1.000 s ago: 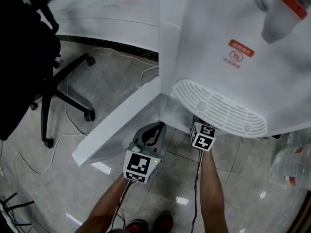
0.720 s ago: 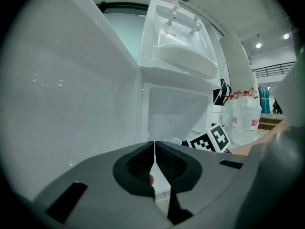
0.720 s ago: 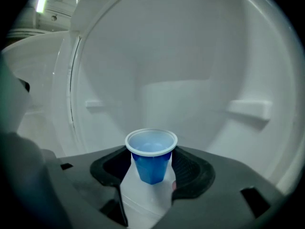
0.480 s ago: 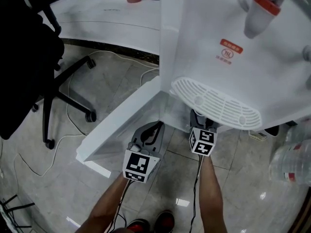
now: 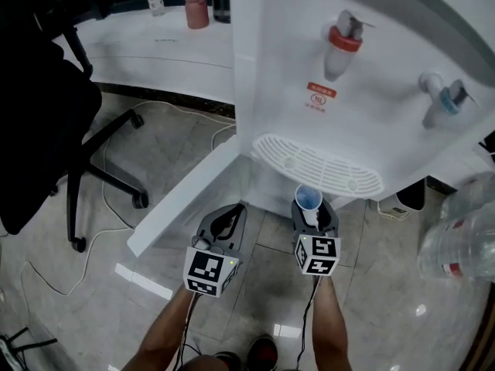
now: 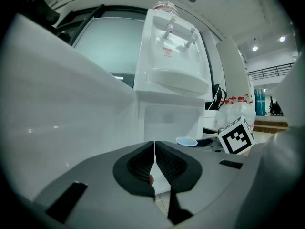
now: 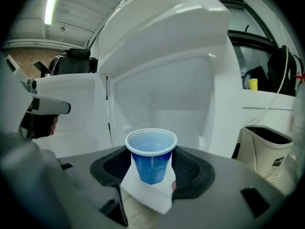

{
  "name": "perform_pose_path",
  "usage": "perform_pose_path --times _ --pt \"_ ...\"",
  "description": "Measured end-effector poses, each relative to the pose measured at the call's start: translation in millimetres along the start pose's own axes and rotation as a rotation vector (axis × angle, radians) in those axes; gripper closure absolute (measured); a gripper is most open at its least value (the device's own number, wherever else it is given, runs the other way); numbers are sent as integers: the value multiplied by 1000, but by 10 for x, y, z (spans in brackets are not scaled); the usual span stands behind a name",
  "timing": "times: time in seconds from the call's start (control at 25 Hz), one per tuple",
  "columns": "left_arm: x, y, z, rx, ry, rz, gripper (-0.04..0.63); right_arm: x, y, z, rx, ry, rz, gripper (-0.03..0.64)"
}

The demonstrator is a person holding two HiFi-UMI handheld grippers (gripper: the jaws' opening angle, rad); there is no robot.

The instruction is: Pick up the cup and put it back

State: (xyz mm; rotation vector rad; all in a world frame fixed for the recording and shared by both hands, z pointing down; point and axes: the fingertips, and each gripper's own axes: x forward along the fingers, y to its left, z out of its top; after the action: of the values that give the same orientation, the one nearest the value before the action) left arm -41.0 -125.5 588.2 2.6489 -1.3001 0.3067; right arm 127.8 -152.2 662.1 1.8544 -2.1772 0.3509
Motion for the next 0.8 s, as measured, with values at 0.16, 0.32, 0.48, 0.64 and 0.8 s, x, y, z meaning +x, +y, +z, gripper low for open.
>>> perform_pose_path --times 0.16,0.32,0.48,0.64,0.8 --pt "-137 -39 107 0 7 -9 565 -365 -4 105 11 -5 -6 342" --pt "-278 -36 231 3 13 -7 565 -702 -7 248 -1 0 2 342" --pt "-397 -54 393 45 16 1 565 -990 -26 457 -2 -15 2 342" --pt "-534 -127 615 38 4 -11 565 -1256 19 734 -21 -22 8 341" --pt "-665 -177 839 33 -14 -11 565 -1512 63 1002 -25 -36 8 341"
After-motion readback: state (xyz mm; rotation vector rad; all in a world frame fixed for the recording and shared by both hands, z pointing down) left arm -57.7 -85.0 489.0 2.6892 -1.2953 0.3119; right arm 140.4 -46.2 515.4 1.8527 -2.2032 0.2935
